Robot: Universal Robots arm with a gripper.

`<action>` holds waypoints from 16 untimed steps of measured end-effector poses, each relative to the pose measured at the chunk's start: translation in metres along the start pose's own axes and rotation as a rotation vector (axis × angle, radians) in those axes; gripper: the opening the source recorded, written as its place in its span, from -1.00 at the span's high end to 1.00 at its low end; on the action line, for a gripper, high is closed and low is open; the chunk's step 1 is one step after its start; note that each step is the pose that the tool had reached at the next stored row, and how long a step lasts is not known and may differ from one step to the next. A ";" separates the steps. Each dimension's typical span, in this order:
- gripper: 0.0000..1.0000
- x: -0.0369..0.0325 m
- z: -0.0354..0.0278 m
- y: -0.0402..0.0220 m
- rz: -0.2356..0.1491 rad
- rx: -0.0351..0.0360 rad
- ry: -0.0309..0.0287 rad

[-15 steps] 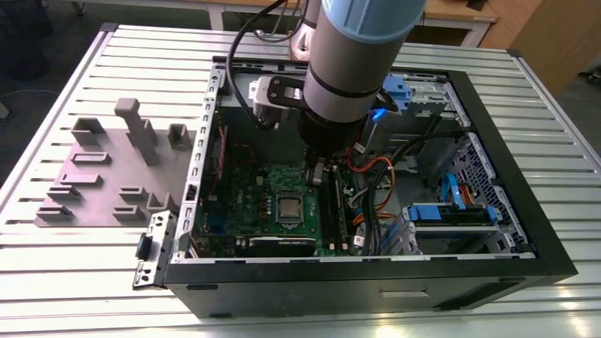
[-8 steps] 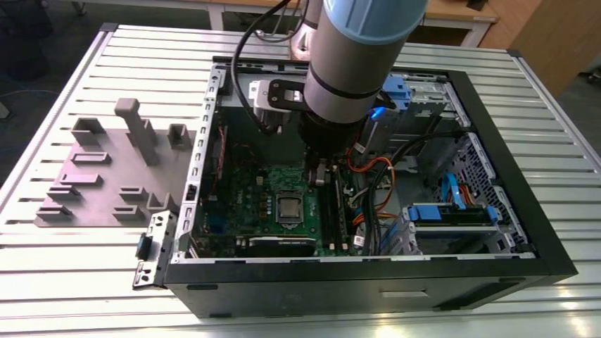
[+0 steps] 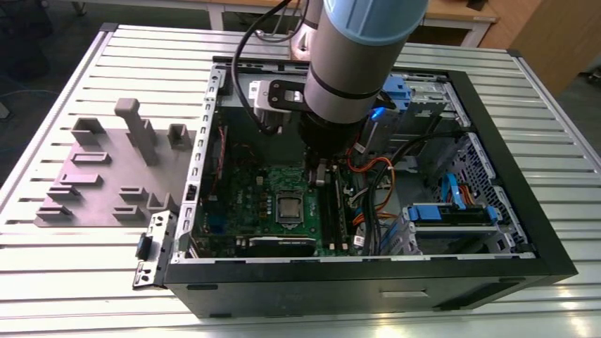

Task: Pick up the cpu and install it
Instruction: 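Install the first cpu locking lever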

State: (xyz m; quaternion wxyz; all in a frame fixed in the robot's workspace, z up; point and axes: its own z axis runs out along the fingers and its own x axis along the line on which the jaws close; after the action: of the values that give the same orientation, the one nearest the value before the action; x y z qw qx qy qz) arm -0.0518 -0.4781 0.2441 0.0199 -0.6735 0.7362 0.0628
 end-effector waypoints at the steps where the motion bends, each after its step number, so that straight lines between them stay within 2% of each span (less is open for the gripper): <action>1: 0.79 0.0000 0.0000 -0.0005 0.000 0.0000 0.0000; 5: 0.79 -0.0002 0.0000 -0.0018 -0.003 -0.0003 0.0002; 10: 0.79 -0.0001 0.0007 -0.0019 -0.037 -0.0042 0.0025; 16: 0.79 0.0015 0.0014 -0.0021 -0.038 -0.0044 0.0025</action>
State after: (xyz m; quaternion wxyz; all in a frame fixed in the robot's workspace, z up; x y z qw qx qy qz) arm -0.0500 -0.4796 0.2424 0.0187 -0.6876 0.7231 0.0631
